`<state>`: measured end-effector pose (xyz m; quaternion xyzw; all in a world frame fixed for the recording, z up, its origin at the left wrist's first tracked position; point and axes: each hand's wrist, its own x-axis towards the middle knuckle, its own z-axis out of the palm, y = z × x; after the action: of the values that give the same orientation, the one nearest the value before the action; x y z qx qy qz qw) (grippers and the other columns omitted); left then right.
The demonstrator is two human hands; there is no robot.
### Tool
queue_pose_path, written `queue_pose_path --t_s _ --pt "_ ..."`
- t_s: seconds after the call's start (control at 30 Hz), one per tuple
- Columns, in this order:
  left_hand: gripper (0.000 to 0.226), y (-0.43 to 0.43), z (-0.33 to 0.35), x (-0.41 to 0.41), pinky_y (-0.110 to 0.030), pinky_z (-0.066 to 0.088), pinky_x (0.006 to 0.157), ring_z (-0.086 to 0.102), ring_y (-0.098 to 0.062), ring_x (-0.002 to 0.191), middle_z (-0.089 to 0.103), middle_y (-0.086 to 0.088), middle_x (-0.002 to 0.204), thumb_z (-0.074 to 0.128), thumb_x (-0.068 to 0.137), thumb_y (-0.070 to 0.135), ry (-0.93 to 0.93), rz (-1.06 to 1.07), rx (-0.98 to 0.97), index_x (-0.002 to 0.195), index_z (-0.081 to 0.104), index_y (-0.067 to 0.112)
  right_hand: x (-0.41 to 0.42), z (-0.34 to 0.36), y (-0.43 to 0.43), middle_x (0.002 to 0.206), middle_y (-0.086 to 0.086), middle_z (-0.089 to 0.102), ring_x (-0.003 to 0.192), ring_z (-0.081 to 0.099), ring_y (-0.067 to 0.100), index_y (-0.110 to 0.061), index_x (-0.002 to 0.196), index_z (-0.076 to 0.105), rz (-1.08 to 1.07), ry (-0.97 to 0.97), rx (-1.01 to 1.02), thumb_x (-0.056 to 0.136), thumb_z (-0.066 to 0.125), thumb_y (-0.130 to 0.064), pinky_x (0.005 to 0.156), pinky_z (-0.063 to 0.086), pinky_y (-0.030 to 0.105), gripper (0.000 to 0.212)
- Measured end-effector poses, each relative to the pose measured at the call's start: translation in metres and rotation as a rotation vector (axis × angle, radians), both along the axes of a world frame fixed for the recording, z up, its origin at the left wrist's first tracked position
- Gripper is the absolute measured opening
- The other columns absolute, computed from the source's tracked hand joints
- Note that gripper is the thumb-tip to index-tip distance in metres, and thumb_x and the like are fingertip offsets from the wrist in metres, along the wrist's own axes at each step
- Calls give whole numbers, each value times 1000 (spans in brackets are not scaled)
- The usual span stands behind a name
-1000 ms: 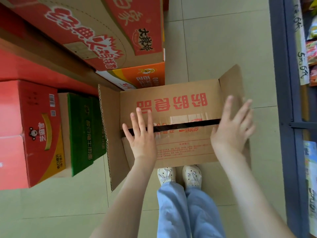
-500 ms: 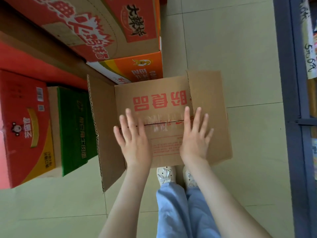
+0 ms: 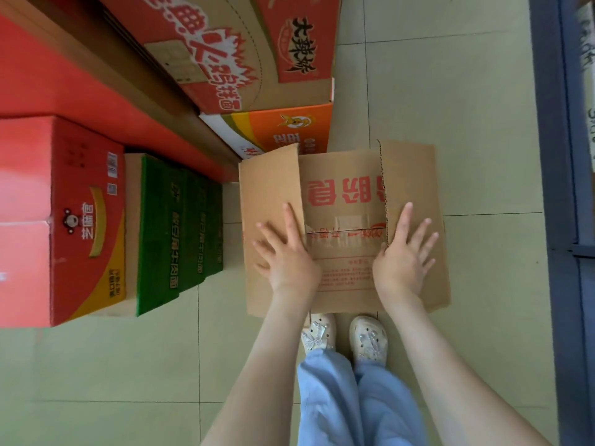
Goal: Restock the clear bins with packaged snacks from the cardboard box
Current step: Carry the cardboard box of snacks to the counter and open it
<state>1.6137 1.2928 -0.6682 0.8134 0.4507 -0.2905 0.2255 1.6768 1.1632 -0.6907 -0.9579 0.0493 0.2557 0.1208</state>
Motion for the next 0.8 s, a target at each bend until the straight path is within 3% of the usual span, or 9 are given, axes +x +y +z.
queue_pose_path --t_s 0.1,0.33,0.47,0.63,0.8 --pt "101 -15 -17 6 -62 23 109 -1 -49 142 -17 -22 156 46 90 3 -10 22 49 140 -35 35 1 -4 7 158 19 -1 145 3 39 -33 147 -22 29 43 -53 91 36 10 114 16 56 91" --pt "107 -20 -22 16 -56 30 108 7 -52 141 -9 -40 149 44 92 -8 194 -4 52 130 -45 37 -6 0 -2 155 26 12 142 17 42 -18 148 -20 157 27 -111 92 31 11 113 25 49 81" --pt "111 -12 -13 16 -51 41 104 27 -51 136 12 -45 144 45 93 -7 261 -60 54 119 -54 36 -8 14 -9 155 25 15 142 19 41 -14 148 -20 161 76 -108 90 35 11 113 27 45 84" --pt "102 2 16 13 -46 44 102 48 -44 125 34 -43 137 44 94 -1 256 -241 96 135 -43 31 -2 37 -10 150 25 27 137 30 40 -8 150 -13 180 100 -121 91 36 9 109 35 43 78" --pt "108 2 43 15 -48 49 94 55 -44 113 49 -37 128 50 89 0 261 -270 60 137 -41 32 -5 74 -10 147 25 31 133 35 40 -7 150 -11 192 151 -155 93 37 6 105 39 43 76"
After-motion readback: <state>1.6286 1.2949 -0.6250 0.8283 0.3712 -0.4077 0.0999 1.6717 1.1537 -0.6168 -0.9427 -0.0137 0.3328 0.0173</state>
